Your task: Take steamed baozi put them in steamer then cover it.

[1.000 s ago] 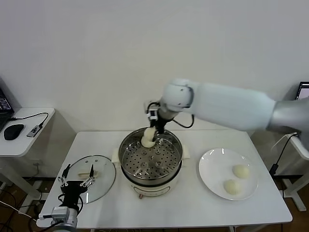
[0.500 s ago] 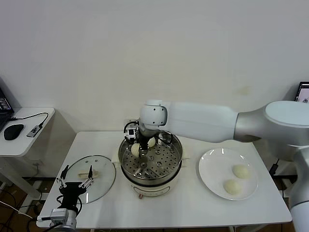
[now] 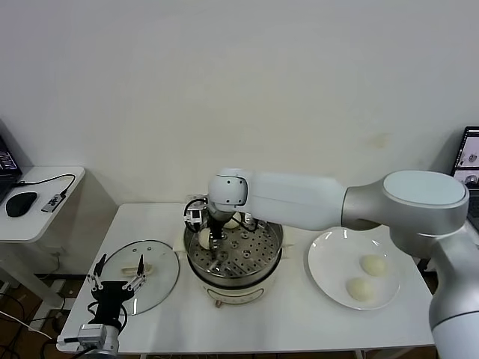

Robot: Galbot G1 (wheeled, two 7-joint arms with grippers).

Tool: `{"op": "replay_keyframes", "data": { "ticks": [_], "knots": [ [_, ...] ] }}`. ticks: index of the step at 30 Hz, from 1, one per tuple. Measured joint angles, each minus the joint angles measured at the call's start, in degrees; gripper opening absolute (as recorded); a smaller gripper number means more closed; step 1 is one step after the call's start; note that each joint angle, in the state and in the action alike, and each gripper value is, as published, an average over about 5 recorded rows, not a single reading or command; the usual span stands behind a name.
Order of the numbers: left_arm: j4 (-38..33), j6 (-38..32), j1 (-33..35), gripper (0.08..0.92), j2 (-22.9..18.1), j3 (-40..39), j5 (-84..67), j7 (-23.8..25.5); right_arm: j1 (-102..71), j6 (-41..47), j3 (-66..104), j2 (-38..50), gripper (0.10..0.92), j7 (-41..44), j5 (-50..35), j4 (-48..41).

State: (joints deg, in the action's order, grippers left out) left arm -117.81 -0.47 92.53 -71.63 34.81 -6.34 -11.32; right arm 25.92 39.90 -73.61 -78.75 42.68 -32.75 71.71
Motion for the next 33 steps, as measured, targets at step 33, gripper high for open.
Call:
{"op": "replay_keyframes", "data": {
  "ticks": [33],
  "knots": [
    [0.7,0.0,-0.3,0.823,0.6,-0.9,1.5,0.2,6.4,-22.6,-0.3,49.1,0.823,23.1,22.8,22.6]
  ]
}}
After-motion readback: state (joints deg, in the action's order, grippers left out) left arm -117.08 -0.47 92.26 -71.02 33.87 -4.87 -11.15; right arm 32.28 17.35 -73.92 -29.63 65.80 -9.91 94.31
